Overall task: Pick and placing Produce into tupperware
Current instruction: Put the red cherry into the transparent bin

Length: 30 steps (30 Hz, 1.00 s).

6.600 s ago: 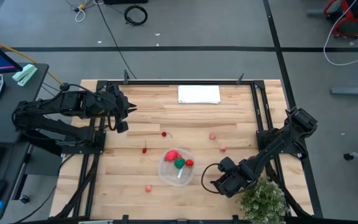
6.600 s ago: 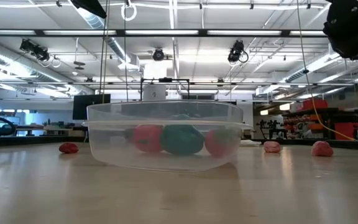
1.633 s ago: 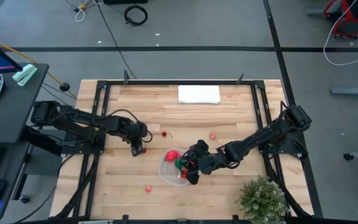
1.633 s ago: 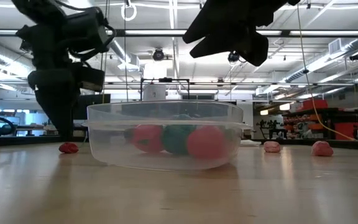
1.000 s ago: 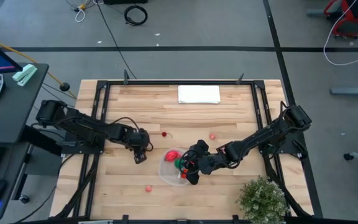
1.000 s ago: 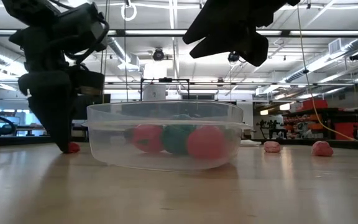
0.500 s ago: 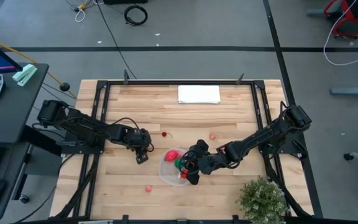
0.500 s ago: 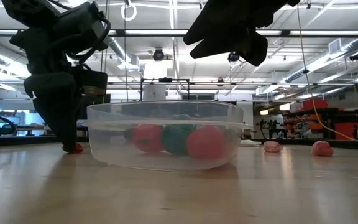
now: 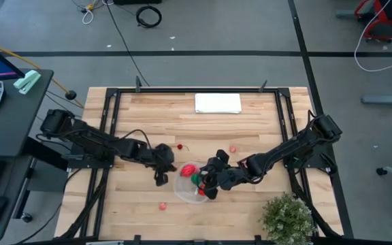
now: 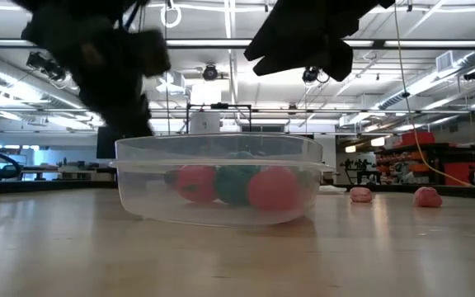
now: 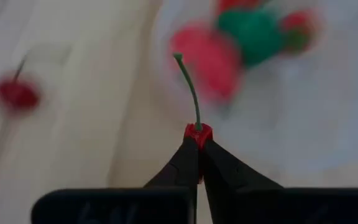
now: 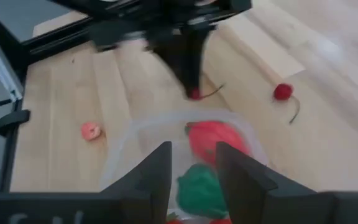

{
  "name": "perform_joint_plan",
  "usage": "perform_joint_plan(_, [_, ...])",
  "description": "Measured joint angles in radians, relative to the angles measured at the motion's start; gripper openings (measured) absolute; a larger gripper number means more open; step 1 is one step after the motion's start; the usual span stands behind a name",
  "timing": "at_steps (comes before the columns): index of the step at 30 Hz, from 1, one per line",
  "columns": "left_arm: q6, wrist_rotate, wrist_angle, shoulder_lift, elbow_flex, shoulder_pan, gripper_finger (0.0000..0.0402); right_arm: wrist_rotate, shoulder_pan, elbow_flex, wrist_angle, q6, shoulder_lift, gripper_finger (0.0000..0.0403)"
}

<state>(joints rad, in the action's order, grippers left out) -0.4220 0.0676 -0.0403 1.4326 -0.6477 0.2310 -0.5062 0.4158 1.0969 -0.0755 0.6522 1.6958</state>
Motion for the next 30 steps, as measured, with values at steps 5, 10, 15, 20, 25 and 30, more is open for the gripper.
perform_joint_plan(5, [0.117,0.021,-0.01,-0.005,-0.113,0.07,0.0016,-0.026,-0.001,0.0,-0.023,0.0,-0.03,0.0132])
perform_joint_plan(10, [0.172,0.017,-0.017,0.023,-0.151,0.132,0.001,-0.028,0.006,0.0,-0.026,0.006,-0.043,0.0132])
perform_joint_plan(15, [0.172,0.014,-0.007,0.107,-0.145,0.136,0.007,-0.022,0.008,0.0,-0.035,0.023,-0.044,0.0132])
perform_joint_plan(20, [0.176,0.014,0.061,0.174,-0.161,0.132,0.0154,-0.02,0.008,0.0,-0.039,0.026,-0.044,0.0132])
perform_joint_plan(25, [0.192,0.014,0.003,0.16,-0.222,0.133,0.0209,-0.019,0.008,0.0,-0.06,0.025,-0.044,0.0132])
perform_joint_plan(30, [0.197,0.084,-0.275,0.135,-0.361,0.122,0.0215,-0.02,0.008,0.0,-0.069,0.025,-0.044,0.0132])
